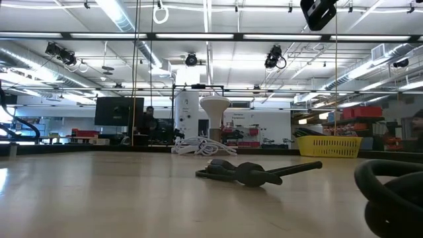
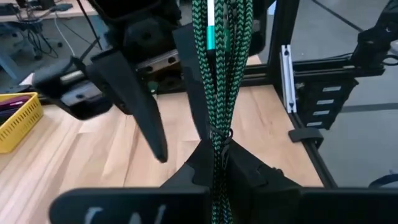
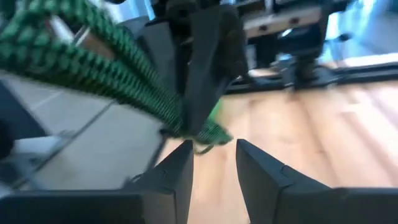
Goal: Pick & Place USB Port
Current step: Put the green USB cable into the yellow bin
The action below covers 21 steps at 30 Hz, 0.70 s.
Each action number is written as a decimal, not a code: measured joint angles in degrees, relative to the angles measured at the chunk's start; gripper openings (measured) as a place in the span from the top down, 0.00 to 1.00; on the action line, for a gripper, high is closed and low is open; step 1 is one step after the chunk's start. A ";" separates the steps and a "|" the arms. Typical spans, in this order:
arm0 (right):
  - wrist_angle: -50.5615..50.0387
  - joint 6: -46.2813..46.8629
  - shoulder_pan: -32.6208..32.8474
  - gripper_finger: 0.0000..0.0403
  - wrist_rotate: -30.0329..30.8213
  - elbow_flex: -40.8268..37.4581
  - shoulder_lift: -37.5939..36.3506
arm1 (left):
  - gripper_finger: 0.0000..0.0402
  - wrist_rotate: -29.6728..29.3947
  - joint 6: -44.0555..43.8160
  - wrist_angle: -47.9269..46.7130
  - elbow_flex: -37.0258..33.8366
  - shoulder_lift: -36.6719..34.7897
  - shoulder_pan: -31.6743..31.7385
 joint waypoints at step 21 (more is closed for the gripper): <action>0.53 -5.36 3.97 0.70 4.88 -0.02 -6.05 | 0.95 1.70 -0.83 -2.66 0.04 -1.44 2.55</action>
